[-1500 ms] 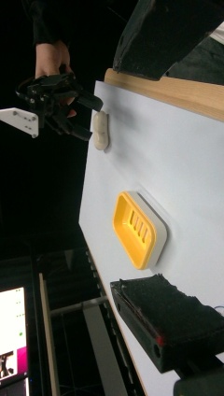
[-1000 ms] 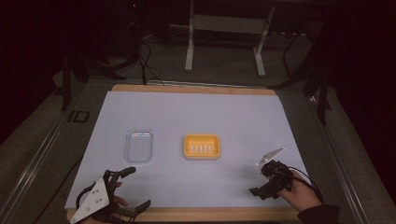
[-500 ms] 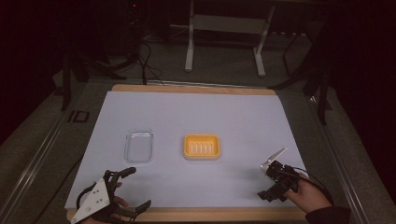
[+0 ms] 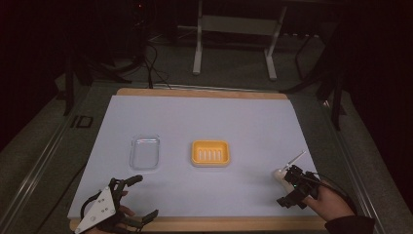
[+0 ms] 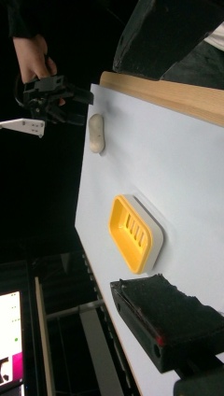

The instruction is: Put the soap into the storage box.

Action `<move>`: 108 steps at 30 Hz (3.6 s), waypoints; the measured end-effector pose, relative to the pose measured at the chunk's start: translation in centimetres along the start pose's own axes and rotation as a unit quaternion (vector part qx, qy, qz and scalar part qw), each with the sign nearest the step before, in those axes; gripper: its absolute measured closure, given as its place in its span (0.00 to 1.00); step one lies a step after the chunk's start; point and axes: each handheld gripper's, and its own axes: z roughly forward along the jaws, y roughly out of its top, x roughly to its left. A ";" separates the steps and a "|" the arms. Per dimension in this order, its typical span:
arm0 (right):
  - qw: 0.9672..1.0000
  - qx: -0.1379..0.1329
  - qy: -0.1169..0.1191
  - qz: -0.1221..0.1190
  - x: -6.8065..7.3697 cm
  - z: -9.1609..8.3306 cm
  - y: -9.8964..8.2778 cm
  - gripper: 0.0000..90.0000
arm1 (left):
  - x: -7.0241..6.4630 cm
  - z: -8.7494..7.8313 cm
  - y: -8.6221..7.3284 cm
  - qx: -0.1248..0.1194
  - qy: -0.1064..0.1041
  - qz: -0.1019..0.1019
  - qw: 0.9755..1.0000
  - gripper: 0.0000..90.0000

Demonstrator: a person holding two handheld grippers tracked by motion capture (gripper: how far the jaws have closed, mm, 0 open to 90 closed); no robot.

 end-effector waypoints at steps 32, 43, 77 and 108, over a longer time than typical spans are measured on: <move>0.997 -0.068 -0.001 0.028 -4.3 2.6 -0.3 0.18 | -0.2 0.2 0.0 0.002 -0.010 0.002 1.000 0.00; 0.995 -0.082 -0.024 0.052 -5.2 3.7 -0.5 0.33 | -0.1 0.2 0.0 0.002 -0.010 0.001 1.000 0.00; 0.997 -0.071 -0.034 0.023 -4.8 3.5 0.2 0.55 | -0.1 0.4 -0.2 0.006 -0.011 0.001 1.000 0.00; 0.990 -0.128 -0.023 -0.059 -5.0 -0.4 3.5 0.55 | -0.1 0.4 -0.2 0.007 -0.011 -0.001 1.000 0.00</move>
